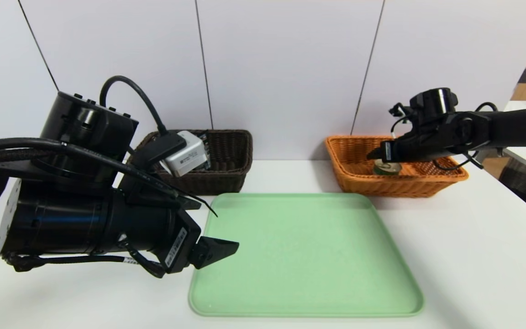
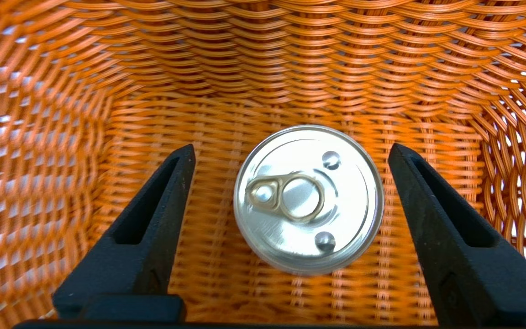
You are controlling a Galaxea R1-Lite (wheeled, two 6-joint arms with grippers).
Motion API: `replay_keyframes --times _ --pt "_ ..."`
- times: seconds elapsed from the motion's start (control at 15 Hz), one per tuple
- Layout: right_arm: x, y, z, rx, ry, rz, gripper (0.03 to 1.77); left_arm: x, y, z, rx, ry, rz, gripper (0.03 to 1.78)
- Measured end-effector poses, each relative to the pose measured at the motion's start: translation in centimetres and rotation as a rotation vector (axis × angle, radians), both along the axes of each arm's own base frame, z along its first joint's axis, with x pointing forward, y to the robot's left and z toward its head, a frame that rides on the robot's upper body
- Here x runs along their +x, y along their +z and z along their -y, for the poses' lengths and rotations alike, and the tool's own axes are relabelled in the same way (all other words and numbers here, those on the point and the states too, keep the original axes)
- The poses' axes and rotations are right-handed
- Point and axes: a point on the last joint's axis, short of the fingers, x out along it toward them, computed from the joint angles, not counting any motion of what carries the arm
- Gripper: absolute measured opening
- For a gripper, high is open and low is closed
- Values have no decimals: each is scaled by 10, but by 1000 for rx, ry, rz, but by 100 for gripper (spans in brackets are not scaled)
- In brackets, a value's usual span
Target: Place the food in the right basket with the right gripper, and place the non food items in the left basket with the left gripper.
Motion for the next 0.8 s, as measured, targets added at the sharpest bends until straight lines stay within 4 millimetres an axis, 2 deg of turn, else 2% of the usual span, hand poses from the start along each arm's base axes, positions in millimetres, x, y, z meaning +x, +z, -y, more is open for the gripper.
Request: replay_keyframes --times 0.2,0.4,0.53,0.8 --pt "-11 21 -4 8 9 28 155 -2 3 -1 -6 1 11 169" --pt "-31 52 -10 20 30 70 160 -7 9 -5 -22 3 31 169" --pt "-47 75 -12 41 27 97 163 -11 15 -11 -37 13 53 169" --pt "-96 110 -14 60 29 129 166 -20 31 -27 -62 74 113 169"
